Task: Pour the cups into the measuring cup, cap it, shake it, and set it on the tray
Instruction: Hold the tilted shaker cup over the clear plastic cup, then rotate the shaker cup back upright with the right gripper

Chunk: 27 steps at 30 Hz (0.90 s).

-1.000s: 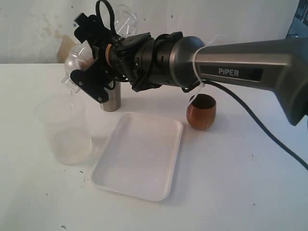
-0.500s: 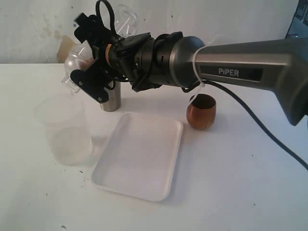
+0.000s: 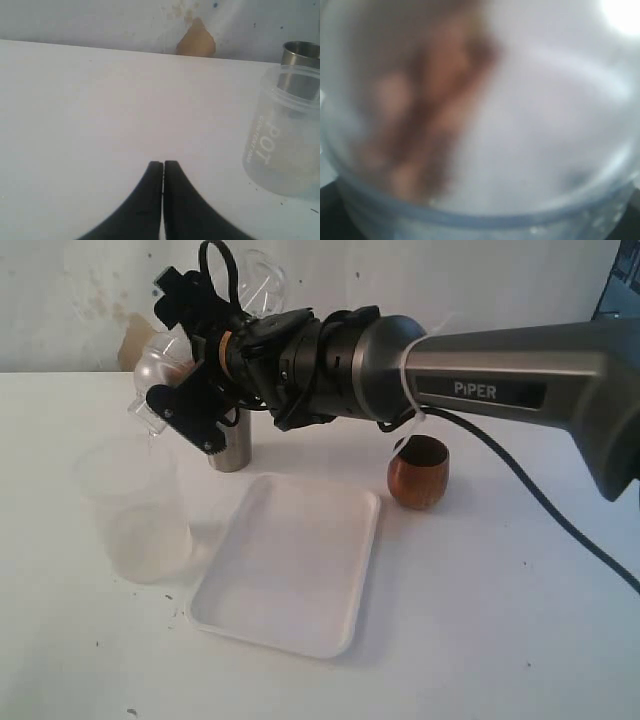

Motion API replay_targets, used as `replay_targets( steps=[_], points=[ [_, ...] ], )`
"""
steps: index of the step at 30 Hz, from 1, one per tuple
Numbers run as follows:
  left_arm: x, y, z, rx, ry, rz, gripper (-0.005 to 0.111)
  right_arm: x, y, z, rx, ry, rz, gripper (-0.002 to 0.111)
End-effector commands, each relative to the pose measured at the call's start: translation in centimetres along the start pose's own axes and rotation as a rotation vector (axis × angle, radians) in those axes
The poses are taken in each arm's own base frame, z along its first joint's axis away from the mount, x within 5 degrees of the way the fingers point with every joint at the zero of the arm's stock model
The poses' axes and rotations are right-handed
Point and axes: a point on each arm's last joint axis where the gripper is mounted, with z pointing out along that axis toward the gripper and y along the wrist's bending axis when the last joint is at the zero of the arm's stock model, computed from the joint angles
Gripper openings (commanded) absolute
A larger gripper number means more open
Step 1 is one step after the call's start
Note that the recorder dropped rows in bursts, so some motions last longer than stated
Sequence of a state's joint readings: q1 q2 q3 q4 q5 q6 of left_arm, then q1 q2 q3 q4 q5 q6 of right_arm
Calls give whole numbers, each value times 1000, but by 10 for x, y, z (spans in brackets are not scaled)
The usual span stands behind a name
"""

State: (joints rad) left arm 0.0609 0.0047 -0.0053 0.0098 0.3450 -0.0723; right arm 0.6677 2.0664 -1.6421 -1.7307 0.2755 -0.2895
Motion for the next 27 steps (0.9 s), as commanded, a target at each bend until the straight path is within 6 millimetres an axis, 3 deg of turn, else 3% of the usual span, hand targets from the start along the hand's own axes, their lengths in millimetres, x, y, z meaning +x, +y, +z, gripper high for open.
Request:
replay_targets(
  steps=[1, 9, 15, 27],
  points=[
    [1, 0, 0, 4, -7, 1, 1, 8, -10, -5, 26, 24, 5, 0],
    [1, 0, 0, 4, -7, 1, 1, 6, -11, -5, 33, 5, 5, 0],
    [1, 0, 0, 4, -7, 1, 1, -9, -15, -7, 83, -169, -2, 0],
    [1, 0, 0, 4, -7, 1, 1, -4, -14, -6, 73, -97, -168, 0]
  ],
)
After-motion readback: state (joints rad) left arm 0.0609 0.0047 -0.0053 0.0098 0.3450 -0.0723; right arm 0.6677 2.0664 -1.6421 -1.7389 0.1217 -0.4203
